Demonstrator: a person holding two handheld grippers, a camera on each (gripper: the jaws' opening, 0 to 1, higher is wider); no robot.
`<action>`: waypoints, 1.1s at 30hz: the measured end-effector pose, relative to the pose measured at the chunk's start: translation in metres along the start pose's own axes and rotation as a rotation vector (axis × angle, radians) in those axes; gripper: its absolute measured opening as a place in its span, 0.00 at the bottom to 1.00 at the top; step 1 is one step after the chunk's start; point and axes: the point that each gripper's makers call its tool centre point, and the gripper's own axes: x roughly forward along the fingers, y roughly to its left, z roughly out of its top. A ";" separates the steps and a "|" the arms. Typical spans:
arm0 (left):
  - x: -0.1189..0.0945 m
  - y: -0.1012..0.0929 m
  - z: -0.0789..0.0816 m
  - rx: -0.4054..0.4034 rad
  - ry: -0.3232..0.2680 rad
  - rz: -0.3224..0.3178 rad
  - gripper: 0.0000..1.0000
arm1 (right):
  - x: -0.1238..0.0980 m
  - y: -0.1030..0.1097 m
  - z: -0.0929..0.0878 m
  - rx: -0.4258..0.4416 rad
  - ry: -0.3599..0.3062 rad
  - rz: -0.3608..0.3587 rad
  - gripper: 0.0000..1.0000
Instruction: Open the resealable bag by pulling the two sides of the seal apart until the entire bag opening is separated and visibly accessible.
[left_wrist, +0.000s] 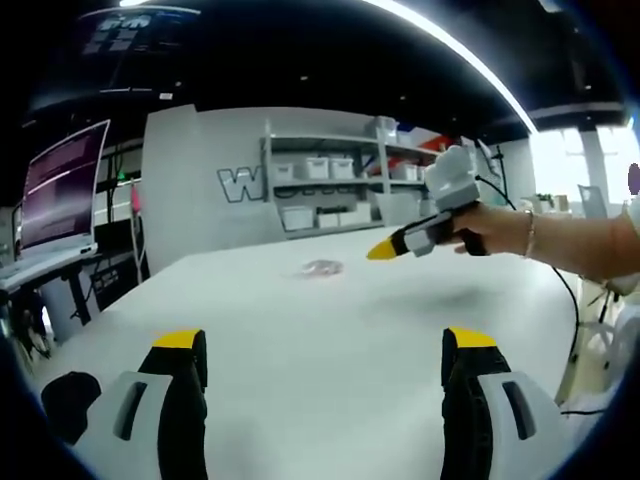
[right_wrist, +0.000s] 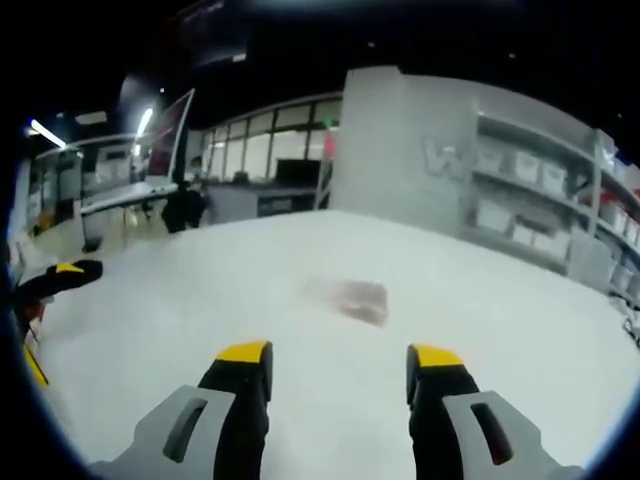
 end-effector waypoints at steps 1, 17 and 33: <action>0.000 0.000 0.000 0.001 0.003 -0.001 0.95 | 0.001 0.000 -0.001 0.001 0.002 0.002 0.53; 0.004 -0.002 0.005 0.009 0.010 -0.004 0.95 | 0.011 -0.005 -0.004 0.022 0.010 0.006 0.48; 0.005 0.000 0.005 0.005 0.018 -0.002 0.95 | 0.030 -0.002 0.002 0.014 0.023 0.009 0.48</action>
